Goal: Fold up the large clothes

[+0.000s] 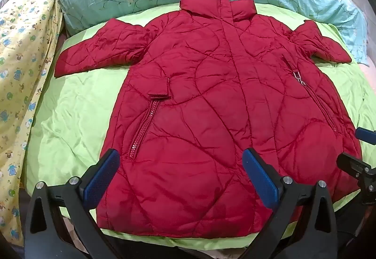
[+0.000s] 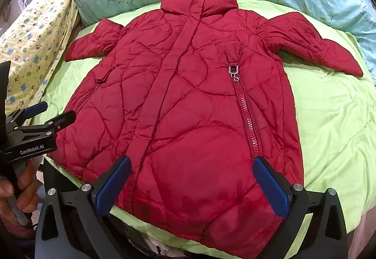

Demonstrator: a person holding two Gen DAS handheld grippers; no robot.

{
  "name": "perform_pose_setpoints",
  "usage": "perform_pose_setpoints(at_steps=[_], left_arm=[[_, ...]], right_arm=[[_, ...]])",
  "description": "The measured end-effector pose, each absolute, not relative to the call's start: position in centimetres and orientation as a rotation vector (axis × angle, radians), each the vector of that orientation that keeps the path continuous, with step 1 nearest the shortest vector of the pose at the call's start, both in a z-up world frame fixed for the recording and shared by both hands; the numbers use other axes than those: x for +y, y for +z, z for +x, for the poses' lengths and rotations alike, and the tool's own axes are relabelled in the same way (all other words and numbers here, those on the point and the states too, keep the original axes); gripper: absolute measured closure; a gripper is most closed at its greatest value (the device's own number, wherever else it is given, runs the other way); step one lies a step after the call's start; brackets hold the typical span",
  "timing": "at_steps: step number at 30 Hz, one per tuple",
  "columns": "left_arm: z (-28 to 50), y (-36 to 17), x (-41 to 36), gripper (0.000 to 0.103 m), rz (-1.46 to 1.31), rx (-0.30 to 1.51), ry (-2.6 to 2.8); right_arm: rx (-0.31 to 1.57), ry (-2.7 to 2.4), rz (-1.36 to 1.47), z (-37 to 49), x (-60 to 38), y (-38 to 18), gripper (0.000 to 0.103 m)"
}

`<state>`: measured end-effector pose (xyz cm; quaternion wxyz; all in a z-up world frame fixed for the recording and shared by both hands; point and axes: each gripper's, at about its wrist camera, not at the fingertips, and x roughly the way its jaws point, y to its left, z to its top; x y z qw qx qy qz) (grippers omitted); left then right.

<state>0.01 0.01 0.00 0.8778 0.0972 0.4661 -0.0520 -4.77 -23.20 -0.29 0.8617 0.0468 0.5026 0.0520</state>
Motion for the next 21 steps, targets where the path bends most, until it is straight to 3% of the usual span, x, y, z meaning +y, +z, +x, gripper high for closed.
perform_pose_setpoints(at_steps=[21], left_arm=[[0.36, 0.14, -0.31, 0.0, 0.201, 0.972, -0.109]], right_arm=[[1.017, 0.123, 0.11, -4.96, -23.21, 0.13, 0.0]])
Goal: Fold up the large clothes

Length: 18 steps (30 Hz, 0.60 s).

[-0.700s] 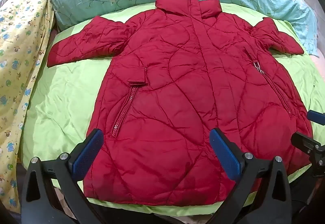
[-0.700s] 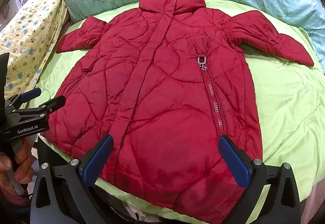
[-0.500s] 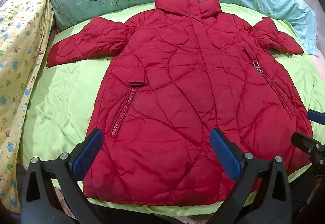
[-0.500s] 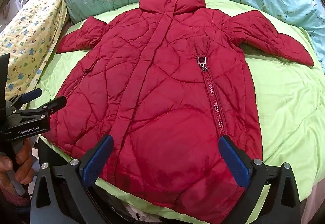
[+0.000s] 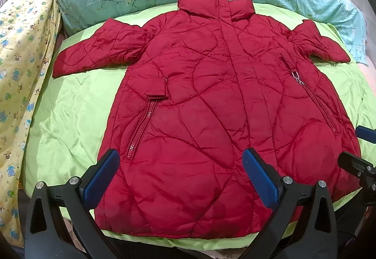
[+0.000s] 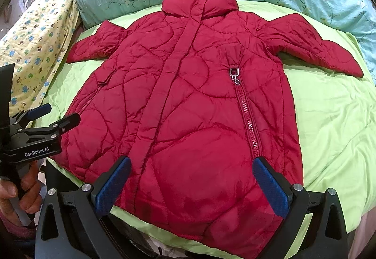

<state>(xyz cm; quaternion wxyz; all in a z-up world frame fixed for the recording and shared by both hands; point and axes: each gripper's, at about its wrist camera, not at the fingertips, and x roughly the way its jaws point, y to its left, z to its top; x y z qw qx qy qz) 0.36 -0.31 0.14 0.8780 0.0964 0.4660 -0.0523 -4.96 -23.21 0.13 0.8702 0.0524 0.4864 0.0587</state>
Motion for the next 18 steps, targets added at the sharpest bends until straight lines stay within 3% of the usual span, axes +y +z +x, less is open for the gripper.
perform_pose_setpoints(at_steps=[18], left_arm=[[0.57, -0.38, -0.75, 0.0, 0.252, 0.955, -0.092]], right_arm=[[1.062, 0.109, 0.106, -4.54, -23.54, -0.27, 0.0]])
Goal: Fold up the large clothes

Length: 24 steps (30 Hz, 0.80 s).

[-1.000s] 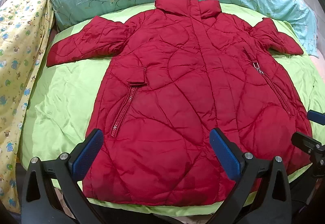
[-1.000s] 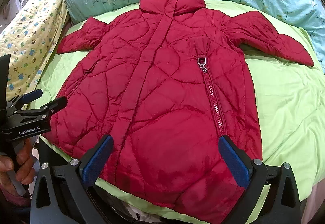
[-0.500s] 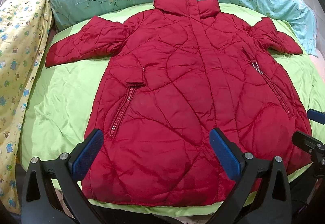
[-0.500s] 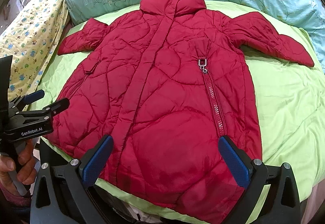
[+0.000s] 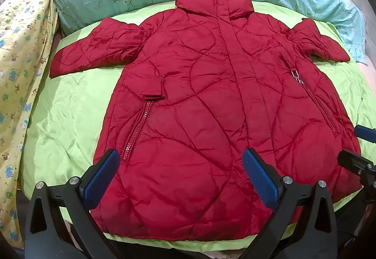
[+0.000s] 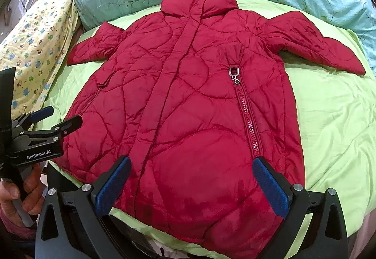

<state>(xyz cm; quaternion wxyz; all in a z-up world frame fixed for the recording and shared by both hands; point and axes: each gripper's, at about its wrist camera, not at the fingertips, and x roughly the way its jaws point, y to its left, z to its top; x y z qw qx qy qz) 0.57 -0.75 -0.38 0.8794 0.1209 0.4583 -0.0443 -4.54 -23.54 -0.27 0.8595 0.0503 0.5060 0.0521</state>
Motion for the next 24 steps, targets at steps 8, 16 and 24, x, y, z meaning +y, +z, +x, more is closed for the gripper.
perform_pose_setpoints(at_steps=[8, 16, 24], left_arm=[[1.3, -0.8, -1.1, 0.0, 0.267, 0.949, -0.092], [2.5, -1.1, -1.0, 0.0, 0.269, 0.998, -0.104], [4.1, -0.9, -0.4, 0.0, 0.212, 0.985, -0.092]], right_arm=[[1.081, 0.087, 0.128, -3.9, -24.9, -0.5, 0.0], [1.068, 0.069, 0.196, -2.9, -27.7, -0.2, 0.0], [0.991, 0.001, 0.331, -1.1, -34.7, 0.4, 0.0]])
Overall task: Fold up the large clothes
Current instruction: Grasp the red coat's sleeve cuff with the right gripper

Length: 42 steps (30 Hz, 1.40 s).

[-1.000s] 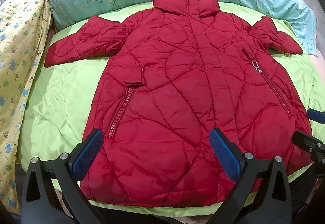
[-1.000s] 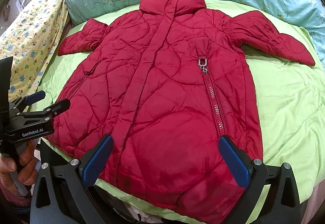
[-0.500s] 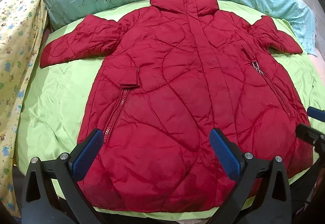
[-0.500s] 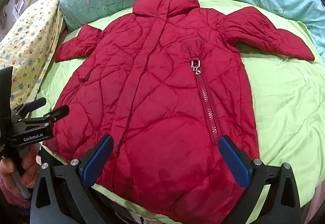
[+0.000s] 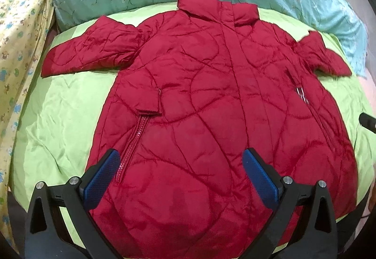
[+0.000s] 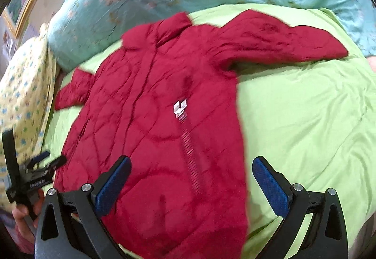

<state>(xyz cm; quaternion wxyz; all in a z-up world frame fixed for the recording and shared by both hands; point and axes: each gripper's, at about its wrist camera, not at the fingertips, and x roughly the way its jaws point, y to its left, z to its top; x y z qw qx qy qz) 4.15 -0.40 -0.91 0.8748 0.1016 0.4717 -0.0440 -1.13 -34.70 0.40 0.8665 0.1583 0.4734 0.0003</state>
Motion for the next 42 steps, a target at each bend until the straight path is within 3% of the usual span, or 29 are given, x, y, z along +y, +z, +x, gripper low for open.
perform_pose_setpoints(at_steps=[12, 18, 29, 31, 34, 42], left_arm=[[5.3, -2.8, -0.7, 0.0, 0.182, 1.114, -0.103], [5.7, -3.7, -0.9, 0.0, 0.183, 1.126, -0.102], [6.5, -5.1, -2.6, 0.0, 0.221, 1.146, -0.12], [6.6, -5.2, -2.9, 0.0, 0.225, 1.144, -0.124], [6.8, -5.4, -3.1, 0.0, 0.219, 1.14, -0.131], [7.0, -5.3, -3.5, 0.0, 0.19, 1.128, -0.171]], right_arm=[[0.778, -0.153, 0.678, 3.4, -52.7, -1.1, 0.003], [0.69, -0.309, 0.846, 6.6, -61.8, -4.0, 0.033], [0.627, -0.377, 0.95, 12.0, -69.4, -7.9, 0.056], [0.611, -0.375, 0.955, 12.5, -69.7, -7.9, 0.073], [0.587, -0.355, 0.916, 13.0, -69.4, -7.0, 0.087], [0.516, -0.191, 0.72, 13.3, -64.0, -1.0, 0.093]])
